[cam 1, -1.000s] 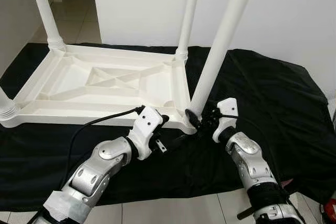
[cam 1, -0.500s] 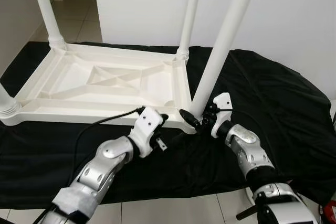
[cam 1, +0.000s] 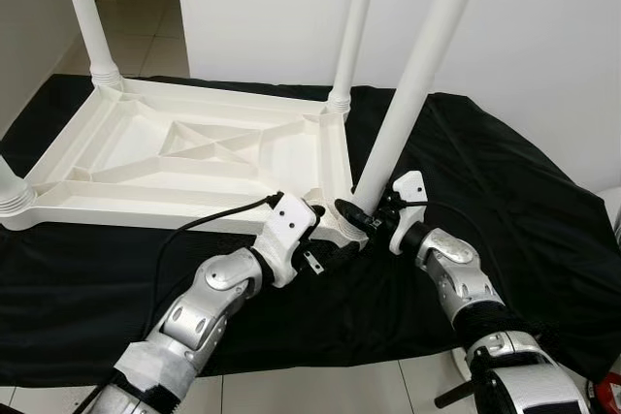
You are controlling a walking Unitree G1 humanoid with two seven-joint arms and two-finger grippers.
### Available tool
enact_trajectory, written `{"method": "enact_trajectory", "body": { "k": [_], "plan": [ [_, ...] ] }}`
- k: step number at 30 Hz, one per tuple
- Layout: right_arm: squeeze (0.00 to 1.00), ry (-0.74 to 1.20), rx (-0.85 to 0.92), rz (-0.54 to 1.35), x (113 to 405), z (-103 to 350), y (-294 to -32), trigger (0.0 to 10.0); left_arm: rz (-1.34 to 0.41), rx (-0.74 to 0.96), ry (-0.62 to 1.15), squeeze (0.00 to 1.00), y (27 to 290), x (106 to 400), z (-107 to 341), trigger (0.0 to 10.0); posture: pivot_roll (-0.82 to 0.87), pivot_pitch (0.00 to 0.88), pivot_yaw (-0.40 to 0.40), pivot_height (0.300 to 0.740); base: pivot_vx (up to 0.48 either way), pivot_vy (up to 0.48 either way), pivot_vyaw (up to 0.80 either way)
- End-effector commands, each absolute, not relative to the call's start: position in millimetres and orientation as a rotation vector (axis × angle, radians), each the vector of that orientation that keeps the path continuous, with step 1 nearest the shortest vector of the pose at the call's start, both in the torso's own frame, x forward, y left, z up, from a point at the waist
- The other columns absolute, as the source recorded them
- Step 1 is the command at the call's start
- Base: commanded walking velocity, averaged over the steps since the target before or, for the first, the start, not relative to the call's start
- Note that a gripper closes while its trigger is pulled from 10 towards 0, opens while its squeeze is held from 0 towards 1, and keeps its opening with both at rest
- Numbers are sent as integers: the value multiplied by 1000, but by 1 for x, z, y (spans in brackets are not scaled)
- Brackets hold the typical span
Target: Building children table
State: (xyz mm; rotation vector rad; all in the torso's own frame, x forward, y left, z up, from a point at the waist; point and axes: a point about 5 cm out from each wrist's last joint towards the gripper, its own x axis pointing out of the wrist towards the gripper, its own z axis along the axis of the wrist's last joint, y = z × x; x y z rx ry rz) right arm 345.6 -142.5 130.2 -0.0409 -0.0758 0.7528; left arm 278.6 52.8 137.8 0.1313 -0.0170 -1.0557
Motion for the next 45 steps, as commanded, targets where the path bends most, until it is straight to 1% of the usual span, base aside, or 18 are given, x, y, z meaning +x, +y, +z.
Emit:
{"method": "enact_trajectory", "body": {
  "k": [1, 7, 10, 13, 20, 22, 23, 24, 26, 27, 28, 29, 30, 32, 33, 42, 43, 45],
  "plan": [
    [0, 15, -16, 745, 336, 108, -148, 0, -1113, 142, 9, 0, 49, 275, 135, 10000, 74, 10, -92, 740, 0, 0, 0],
    [0, 31, -3, 662, 330, 97, -142, 0, -1130, 111, 23, 0, 47, 274, 135, 10000, 67, 9, -87, 740, 0, 0, 0],
    [0, 50, 15, 529, 327, 88, -141, 0, -1124, 125, 37, 0, 49, 274, 133, 10000, 62, 6, -86, 740, 0, 0, 0],
    [0, 70, 57, 267, 322, 82, -136, 0, -1098, 143, 38, 0, 57, 277, 133, 10000, 61, 1, -87, 740, 0, 0, 0],
    [0, 70, 75, 51, 318, 87, -131, 0, -1093, 153, 39, 0, 59, 278, 132, 10000, 60, 0, -87, 740, 0, 0, 0],
    [0, 62, 97, 8, 317, 91, -128, 471, -1089, 162, 35, 0, 58, 278, 132, 10000, 62, 0, -91, 740, 0, 0, 0],
    [0, 39, 97, 2, 317, 96, -123, 2706, -1084, 163, 33, 0, 58, 278, 132, 10000, 62, 0, -91, 740, 0, 0, 0],
    [0, 25, 127, 21, 317, 101, -115, 1176, -1080, 159, 34, 0, 58, 277, 131, 10000, 55, 0, -84, 740, 0, 0, 0],
    [0, 25, 127, 21, 317, 101, -115, 1176, -1080, 159, 34, 0, 58, 277, 131, 10000, 55, 0, -84, 740, 0, 0, 0],
    [0, 9, 135, 48, 316, 104, -110, 0, -1078, 157, 36, 0, 57, 277, 131, 10000, 54, 0, -82, 740, 0, 0, 0],
    [0, 9, 135, 48, 316, 104, -110, 0, -1078, 157, 36, 0, 57, 277, 131, 10000, 54, 0, -82, 740, 0, 0, 0],
    [0, -5, 142, 72, 314, 106, -106, 4392, -1081, 154, 40, 0, 57, 275, 130, 10000, 55, 0, -82, 740, 0, 0, 0],
    [0, -25, 130, 103, 312, 110, -103, 10000, -1083, 157, 42, 0, 57, 274, 129, 10000, 56, 0, -83, 740, 0, 0, 0],
    [0, -40, 126, 146, 308, 114, -100, 10000, -1086, 160, 42, 0, 57, 273, 129, 10000, 56, 0, -84, 740, 0, 0, 0],
    [1000, -46, 126, 166, 307, 116, -100, 10000, -1084, 161, 38, 0, 56, 274, 130, 10000, 56, 0, -84, 740, 0, 0, 0],
    [1000, -56, 88, 198, 306, 119, -118, 10000, -1067, 158, 36, 0, 56, 274, 130, 10000, 58, 0, -86, 740, 0, 0, 0],
    [0, -50, 77, 239, 306, 118, -123, 10000, -1063, 158, 34, 0, 56, 273, 130, 10000, 60, 0, -87, 740, 0, 0, 0],
    [0, -71, 29, 324, 304, 120, -130, 10000, -1059, 155, 36, 0, 57, 273, 129, 10000, 60, 0, -87, 740, 0, 0, 0]
  ]
}}
